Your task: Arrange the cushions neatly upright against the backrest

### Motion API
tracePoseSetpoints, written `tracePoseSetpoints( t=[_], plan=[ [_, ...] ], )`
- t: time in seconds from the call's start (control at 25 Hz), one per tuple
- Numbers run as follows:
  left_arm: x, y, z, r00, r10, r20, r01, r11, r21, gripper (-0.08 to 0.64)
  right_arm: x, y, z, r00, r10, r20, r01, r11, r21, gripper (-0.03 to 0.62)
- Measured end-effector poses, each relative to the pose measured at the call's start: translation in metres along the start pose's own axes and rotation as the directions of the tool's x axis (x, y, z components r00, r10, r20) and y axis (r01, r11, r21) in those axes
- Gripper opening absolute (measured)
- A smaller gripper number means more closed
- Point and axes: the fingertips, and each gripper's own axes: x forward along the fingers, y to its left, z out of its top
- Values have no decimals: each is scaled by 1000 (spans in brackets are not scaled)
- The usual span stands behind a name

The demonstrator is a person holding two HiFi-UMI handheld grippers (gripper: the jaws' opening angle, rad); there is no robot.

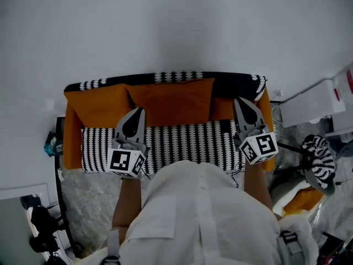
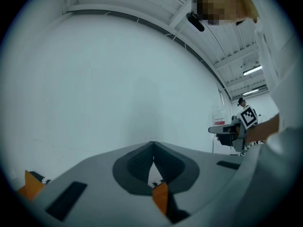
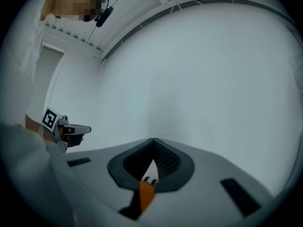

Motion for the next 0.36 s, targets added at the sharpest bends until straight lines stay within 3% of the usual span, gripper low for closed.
tracePoseSetpoints(
  t=[0.36],
  plan=[
    [-2, 1, 4, 1000, -11, 10, 11, 1000, 2, 15, -3, 1, 2, 1000, -5, -7, 5, 1000, -8, 5]
  ],
)
